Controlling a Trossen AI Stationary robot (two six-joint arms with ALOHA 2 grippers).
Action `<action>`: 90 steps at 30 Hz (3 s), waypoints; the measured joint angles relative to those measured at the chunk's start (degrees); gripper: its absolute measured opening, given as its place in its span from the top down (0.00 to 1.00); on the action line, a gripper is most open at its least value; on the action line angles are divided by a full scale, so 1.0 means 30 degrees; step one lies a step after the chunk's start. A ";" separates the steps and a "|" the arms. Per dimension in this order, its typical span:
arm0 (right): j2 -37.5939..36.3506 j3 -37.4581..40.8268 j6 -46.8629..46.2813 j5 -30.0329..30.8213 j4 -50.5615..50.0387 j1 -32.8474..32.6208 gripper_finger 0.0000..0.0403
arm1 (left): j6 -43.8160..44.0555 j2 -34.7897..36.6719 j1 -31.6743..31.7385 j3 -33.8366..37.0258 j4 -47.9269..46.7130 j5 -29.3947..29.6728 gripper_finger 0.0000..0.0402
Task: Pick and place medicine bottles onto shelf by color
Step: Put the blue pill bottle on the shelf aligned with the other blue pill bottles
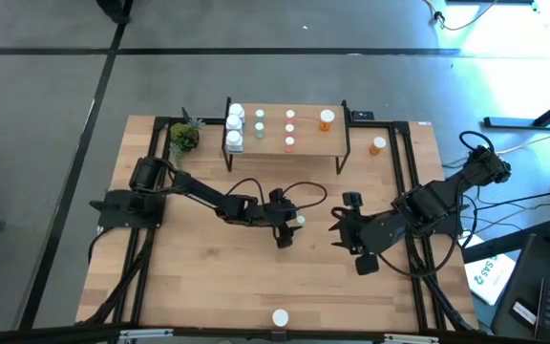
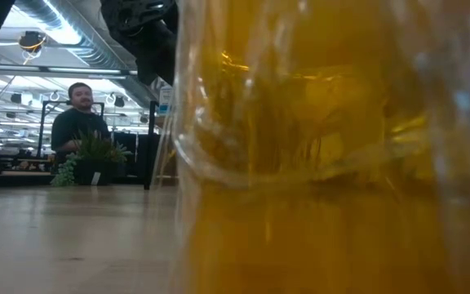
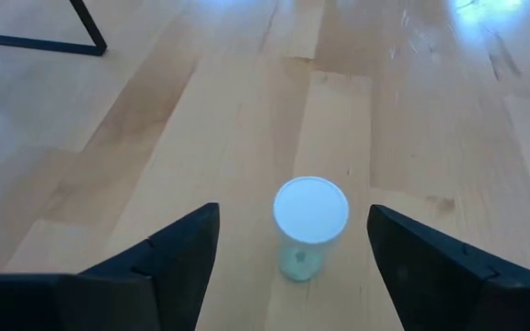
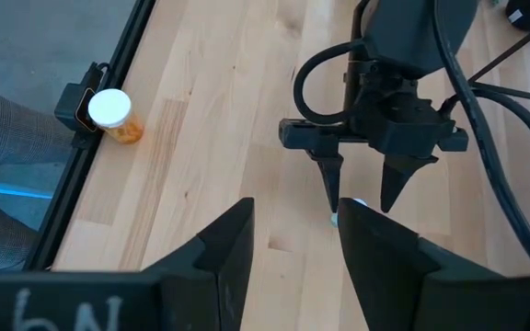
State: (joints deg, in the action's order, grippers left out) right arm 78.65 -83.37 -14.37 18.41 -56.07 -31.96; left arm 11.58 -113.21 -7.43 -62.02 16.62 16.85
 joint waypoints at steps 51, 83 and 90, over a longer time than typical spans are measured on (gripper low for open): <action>0.0007 0.0007 0.0021 -0.0007 -0.0430 0.0006 0.60 | -0.1051 -0.0561 -0.0174 -0.0022 0.1116 0.0571 0.64; 0.0007 0.0007 0.0479 0.0029 -0.0528 0.0006 0.60 | -0.0154 0.8325 -0.0503 -0.0002 -0.6601 0.5063 0.76; 0.0007 0.0007 0.0517 0.0036 -0.0426 0.0001 0.60 | 0.0108 1.0766 0.0627 -0.0022 -0.8534 0.6426 0.76</action>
State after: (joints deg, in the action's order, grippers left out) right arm 78.67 -83.35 -12.82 18.52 -57.35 -31.96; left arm 11.90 -80.91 -5.55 -62.08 -8.98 36.12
